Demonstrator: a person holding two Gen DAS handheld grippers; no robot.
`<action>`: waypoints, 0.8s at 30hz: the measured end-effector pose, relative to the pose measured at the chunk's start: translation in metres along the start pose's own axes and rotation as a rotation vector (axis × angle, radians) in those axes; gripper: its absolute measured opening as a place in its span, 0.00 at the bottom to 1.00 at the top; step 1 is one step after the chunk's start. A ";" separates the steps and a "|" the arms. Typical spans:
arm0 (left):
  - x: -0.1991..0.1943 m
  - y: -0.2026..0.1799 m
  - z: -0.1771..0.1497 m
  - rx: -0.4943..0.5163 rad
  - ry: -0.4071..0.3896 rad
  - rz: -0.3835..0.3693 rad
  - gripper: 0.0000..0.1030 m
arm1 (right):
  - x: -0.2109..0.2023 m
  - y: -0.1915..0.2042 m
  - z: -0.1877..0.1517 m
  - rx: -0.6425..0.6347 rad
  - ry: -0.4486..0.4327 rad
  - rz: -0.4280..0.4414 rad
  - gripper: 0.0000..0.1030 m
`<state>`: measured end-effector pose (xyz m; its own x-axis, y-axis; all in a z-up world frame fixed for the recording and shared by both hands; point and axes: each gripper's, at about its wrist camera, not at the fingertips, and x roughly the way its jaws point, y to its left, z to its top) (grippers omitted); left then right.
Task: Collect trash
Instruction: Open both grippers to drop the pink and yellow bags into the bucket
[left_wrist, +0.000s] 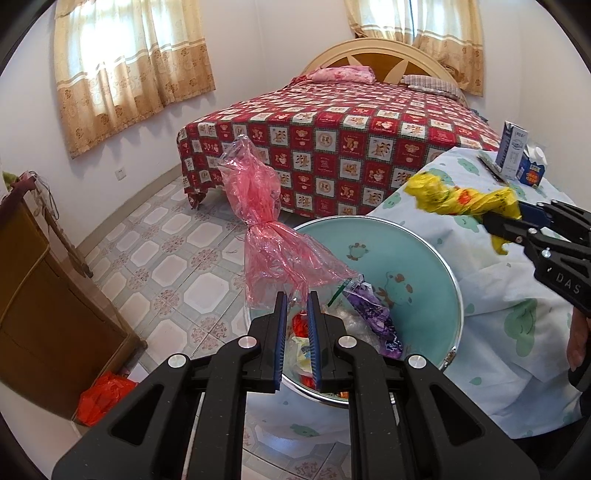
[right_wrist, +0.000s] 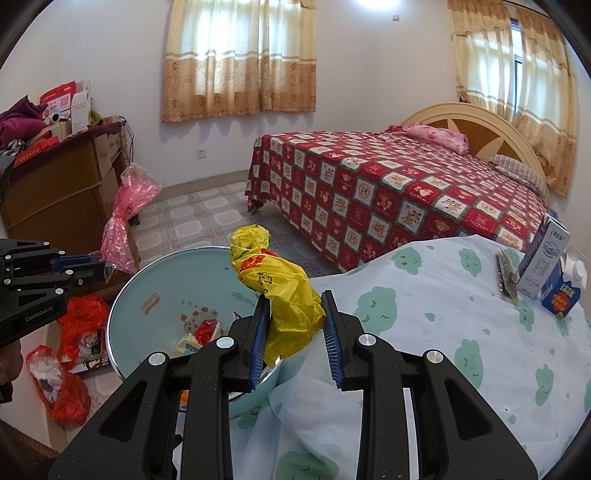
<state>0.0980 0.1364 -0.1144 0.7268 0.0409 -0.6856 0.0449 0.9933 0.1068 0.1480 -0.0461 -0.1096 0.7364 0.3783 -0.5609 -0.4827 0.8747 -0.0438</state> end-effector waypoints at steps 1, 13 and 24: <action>-0.001 -0.001 0.000 0.004 -0.002 0.000 0.17 | 0.000 0.002 0.000 -0.009 -0.002 0.007 0.33; -0.019 0.000 0.007 -0.040 -0.057 0.009 0.62 | -0.027 -0.010 -0.007 0.053 -0.059 -0.016 0.63; -0.065 -0.004 0.019 -0.064 -0.178 0.008 0.71 | -0.091 -0.021 -0.009 0.098 -0.165 -0.087 0.68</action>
<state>0.0636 0.1280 -0.0559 0.8372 0.0346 -0.5458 -0.0009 0.9981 0.0618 0.0871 -0.1018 -0.0649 0.8447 0.3372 -0.4156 -0.3711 0.9286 -0.0008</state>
